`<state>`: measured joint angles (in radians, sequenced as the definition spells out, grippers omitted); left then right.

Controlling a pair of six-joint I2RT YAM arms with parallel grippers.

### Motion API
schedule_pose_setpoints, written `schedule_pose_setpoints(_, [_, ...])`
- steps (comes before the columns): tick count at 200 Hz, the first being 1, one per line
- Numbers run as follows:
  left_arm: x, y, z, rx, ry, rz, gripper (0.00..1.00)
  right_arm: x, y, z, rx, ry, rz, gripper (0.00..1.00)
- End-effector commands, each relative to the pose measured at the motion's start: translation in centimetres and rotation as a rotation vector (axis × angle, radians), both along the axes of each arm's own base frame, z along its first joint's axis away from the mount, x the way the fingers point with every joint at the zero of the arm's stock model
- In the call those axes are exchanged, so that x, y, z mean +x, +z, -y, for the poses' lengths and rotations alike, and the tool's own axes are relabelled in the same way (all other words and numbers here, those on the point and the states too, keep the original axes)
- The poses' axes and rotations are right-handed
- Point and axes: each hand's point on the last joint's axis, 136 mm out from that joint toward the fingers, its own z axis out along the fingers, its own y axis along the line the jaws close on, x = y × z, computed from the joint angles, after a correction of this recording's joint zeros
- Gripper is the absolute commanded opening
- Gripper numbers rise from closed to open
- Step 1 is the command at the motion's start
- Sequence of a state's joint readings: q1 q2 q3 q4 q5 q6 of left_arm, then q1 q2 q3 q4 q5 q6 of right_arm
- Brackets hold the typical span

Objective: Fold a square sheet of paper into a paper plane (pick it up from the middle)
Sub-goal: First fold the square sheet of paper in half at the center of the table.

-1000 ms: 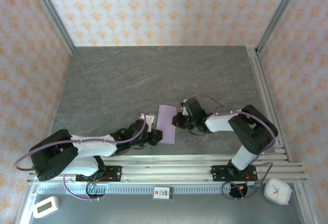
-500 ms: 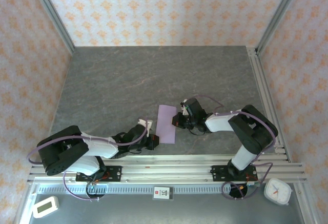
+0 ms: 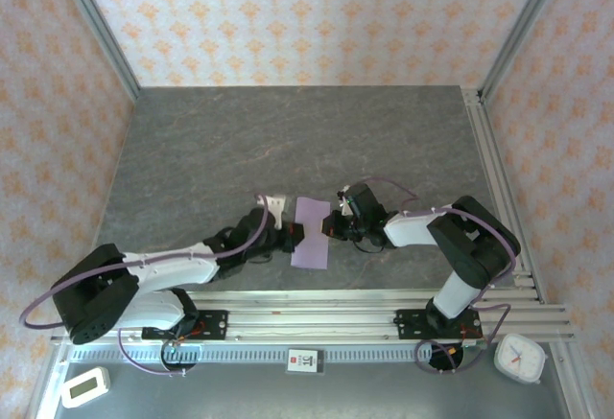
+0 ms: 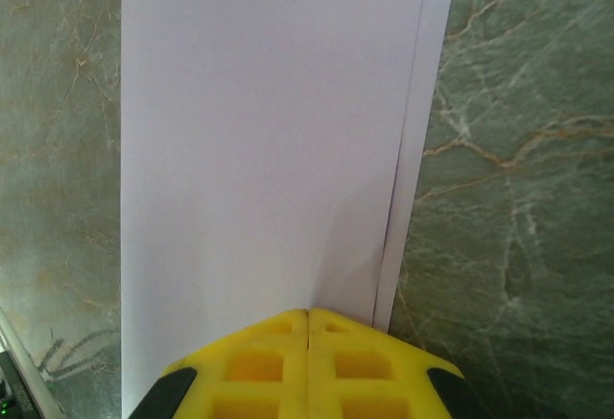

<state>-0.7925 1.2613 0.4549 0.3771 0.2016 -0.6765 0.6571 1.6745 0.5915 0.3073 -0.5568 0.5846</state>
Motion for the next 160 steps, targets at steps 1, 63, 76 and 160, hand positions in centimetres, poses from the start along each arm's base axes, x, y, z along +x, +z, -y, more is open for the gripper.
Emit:
schedule_pose_setpoints(1, [2.7, -0.2, -0.6, 0.105, -0.012, 0.038, 0.0, -2.3, -7.2, 4.1, -0.272, -0.011, -0.099, 0.0])
schedule_pose_setpoints(63, [7.4, -3.7, 0.9, 0.226, -0.109, -0.007, 0.0, -2.2, -7.6, 4.1, -0.282, -0.007, -0.105, 0.0])
schedule_pose_setpoints(76, [7.8, -4.4, 0.6, 0.241, -0.108, -0.021, 0.0, -2.1, -7.6, 4.0, -0.282, -0.008, -0.103, 0.0])
schedule_pose_setpoints(160, [7.1, -8.6, -1.3, 0.234, -0.069, -0.093, 0.0, -2.1, -7.8, 4.1, -0.287, -0.002, -0.107, 0.0])
